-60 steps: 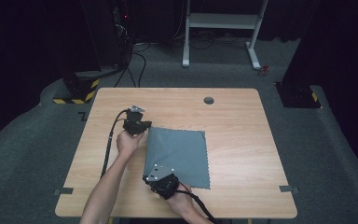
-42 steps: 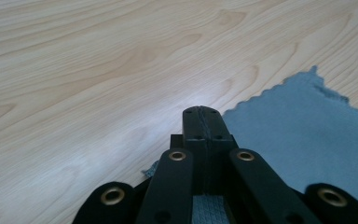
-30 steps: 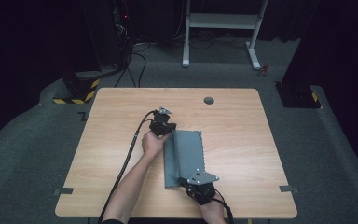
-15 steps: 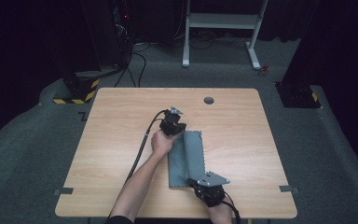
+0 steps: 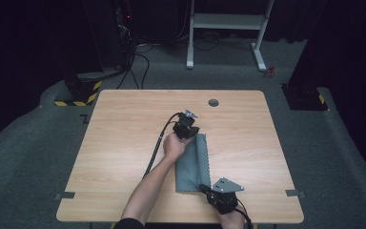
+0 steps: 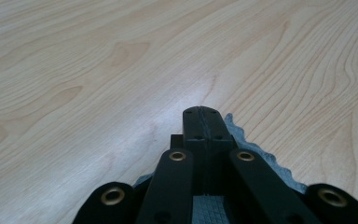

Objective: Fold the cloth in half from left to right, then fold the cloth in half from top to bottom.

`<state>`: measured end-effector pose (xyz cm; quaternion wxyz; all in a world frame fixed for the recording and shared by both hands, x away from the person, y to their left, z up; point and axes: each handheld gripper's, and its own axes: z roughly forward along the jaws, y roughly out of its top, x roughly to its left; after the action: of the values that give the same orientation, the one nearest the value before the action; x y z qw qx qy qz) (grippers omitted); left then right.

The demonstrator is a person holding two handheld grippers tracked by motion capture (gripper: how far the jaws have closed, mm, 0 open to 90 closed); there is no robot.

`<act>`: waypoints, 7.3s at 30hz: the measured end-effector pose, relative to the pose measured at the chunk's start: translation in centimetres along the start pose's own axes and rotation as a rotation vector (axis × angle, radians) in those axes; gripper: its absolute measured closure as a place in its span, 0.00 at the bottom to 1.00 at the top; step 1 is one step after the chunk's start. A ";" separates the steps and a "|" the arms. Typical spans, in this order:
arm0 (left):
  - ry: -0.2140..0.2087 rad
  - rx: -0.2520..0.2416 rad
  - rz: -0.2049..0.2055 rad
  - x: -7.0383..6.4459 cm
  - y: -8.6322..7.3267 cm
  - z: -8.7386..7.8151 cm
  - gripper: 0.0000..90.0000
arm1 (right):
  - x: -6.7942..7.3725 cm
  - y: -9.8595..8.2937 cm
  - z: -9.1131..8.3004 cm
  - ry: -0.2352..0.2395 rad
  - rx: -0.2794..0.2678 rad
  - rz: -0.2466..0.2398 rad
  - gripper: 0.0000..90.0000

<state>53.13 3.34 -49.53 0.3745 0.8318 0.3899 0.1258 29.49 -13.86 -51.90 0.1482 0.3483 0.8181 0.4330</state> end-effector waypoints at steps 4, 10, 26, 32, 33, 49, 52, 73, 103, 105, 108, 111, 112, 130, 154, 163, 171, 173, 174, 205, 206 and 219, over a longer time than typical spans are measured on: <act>-0.001 0.006 0.029 -0.8 0.5 0.7 1.00 | -0.3 -0.4 -0.2 -0.007 0.008 0.006 1.00; 0.010 0.030 0.030 -1.1 0.4 1.4 1.00 | -0.6 -0.5 -0.4 -0.018 0.015 0.027 1.00; 0.048 0.031 0.048 -1.6 0.3 2.3 0.98 | -0.8 -0.6 -0.4 -0.079 0.079 -0.005 0.96; 0.058 0.022 0.019 -1.2 0.2 1.7 0.72 | -1.4 -0.8 -0.8 -0.076 0.075 0.022 0.88; 0.064 0.007 0.020 -1.2 0.1 1.3 0.70 | -1.5 -0.7 -0.9 -0.075 0.069 0.025 0.88; 0.042 -0.025 0.075 -3.9 -6.8 -7.3 0.51 | -3.8 2.5 -0.5 -0.061 0.063 -0.015 0.86; 0.029 -0.023 0.076 -4.6 -8.3 -8.1 0.50 | -4.0 2.8 0.8 -0.043 0.089 -0.047 0.85; 0.006 0.032 0.109 -7.5 -13.9 -11.9 0.48 | -3.8 1.6 1.3 -0.026 0.141 -0.101 0.75; -0.025 -0.023 0.123 -8.6 -16.8 -12.9 0.83 | -3.3 0.1 0.1 0.043 0.137 -0.092 0.92; -0.036 -0.025 0.131 -8.8 -16.9 -12.9 0.92 | -3.2 0.1 0.1 0.047 0.136 -0.093 0.95; -0.043 -0.021 0.135 -8.9 -16.8 -12.9 0.97 | -3.2 0.1 0.2 0.050 0.136 -0.087 0.98; -0.042 -0.015 0.146 -8.9 -16.8 -12.9 0.99 | -3.0 0.2 0.2 0.044 0.145 -0.096 0.99; -0.044 -0.011 0.147 -8.9 -16.8 -13.0 1.00 | -3.0 0.2 0.2 0.042 0.145 -0.100 0.99; -0.053 -0.031 0.121 -7.3 -16.3 -13.9 0.73 | -2.6 1.9 0.1 0.084 0.111 -0.087 0.90; 0.058 -0.014 0.113 -2.6 -10.7 -8.9 0.62 | -5.5 4.6 4.7 -0.007 0.166 -0.081 0.84; 0.072 -0.010 0.011 -0.3 -9.2 -6.2 0.60 | -7.4 6.3 6.9 -0.041 0.138 -0.009 0.83; 0.123 -0.028 -0.037 1.3 -9.4 -6.3 0.60 | -9.1 6.7 8.0 -0.083 0.166 0.007 0.82; 0.135 -0.036 -0.056 1.8 -9.4 -6.2 0.60 | -9.6 6.7 8.1 -0.087 0.167 0.017 0.82; 0.127 -0.030 -0.069 2.0 -9.2 -6.2 0.60 | -9.8 6.8 8.0 -0.095 0.167 0.022 0.81; 0.148 0.023 -0.061 2.8 -6.0 -3.7 0.72 | -13.2 10.0 12.3 -0.179 0.166 0.122 0.88; 0.142 0.022 -0.064 2.8 -6.0 -3.7 0.75 | -13.1 10.0 12.3 -0.176 0.162 0.114 0.92; 0.054 0.037 -0.079 3.5 -5.5 -3.6 0.99 | -13.7 10.0 11.9 -0.120 0.150 0.135 0.99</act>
<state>50.62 10.12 -51.35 0.3530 0.8188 0.4347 0.1262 50.14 -12.37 -51.50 0.1408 0.4380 0.8126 0.3578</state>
